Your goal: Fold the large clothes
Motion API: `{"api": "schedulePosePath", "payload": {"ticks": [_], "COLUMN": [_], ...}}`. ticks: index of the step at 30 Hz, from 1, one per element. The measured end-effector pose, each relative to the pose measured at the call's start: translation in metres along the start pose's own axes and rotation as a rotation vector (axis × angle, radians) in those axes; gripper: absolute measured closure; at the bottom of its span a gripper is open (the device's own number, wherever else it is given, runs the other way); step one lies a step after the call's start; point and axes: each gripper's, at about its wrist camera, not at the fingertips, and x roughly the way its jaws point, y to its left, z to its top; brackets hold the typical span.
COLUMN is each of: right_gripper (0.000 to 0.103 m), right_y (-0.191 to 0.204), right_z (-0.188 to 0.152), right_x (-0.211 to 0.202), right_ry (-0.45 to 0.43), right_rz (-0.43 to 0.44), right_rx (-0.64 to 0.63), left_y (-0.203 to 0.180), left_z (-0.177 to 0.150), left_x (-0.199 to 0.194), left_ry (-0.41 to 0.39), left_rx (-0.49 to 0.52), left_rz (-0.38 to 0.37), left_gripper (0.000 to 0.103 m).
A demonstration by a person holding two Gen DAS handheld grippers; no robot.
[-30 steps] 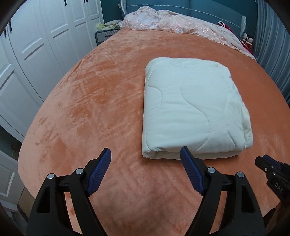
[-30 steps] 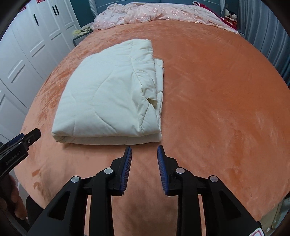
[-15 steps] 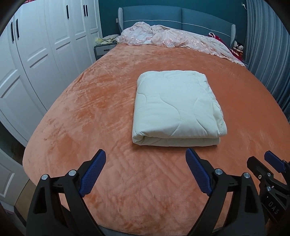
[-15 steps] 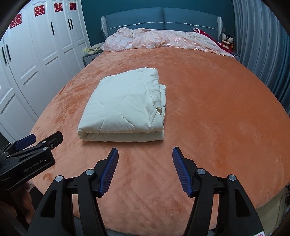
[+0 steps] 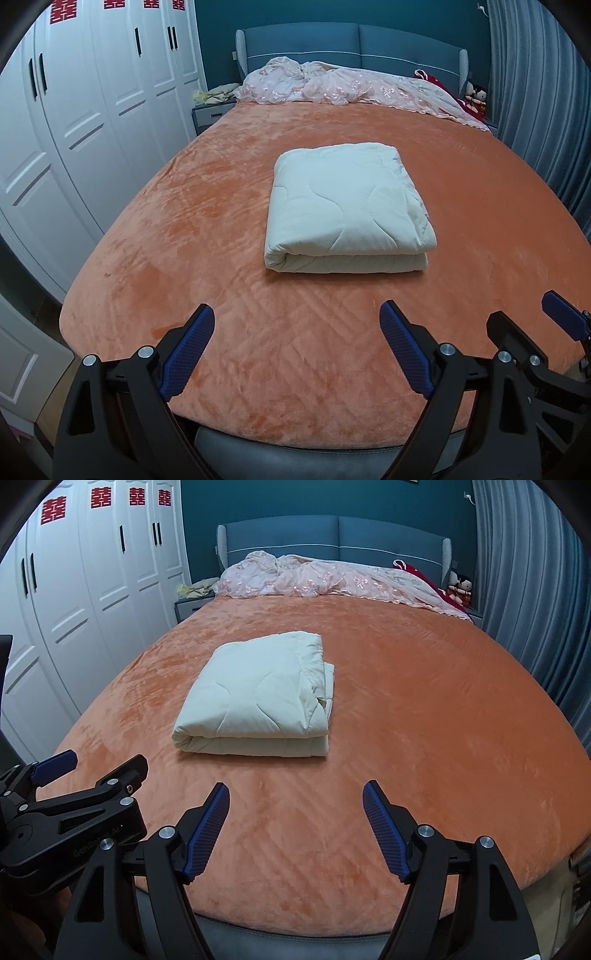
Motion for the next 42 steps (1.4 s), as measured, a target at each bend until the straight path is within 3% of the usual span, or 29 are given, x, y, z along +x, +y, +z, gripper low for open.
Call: {"api": "schedulePosePath", "payload": {"ticks": [21, 31, 42], "right_gripper": [0.030, 0.030, 0.030], "right_y": [0.009, 0.021, 0.021], "right_z": [-0.035, -0.038, -0.041], "right_x": [-0.041, -0.046, -0.046], "right_ry": [-0.034, -0.050, -0.048], "right_rz": [-0.031, -0.033, -0.048], "right_rx": [-0.002, -0.019, -0.022], "left_y": [0.005, 0.017, 0.013], "left_z": [-0.035, -0.042, -0.046], "left_x": [-0.042, -0.048, -0.046], "left_ry": [-0.071, -0.090, -0.091], "left_rx": [0.011, -0.032, -0.006], "left_rz": [0.067, 0.081, 0.088], "left_gripper": [0.015, 0.015, 0.015]}}
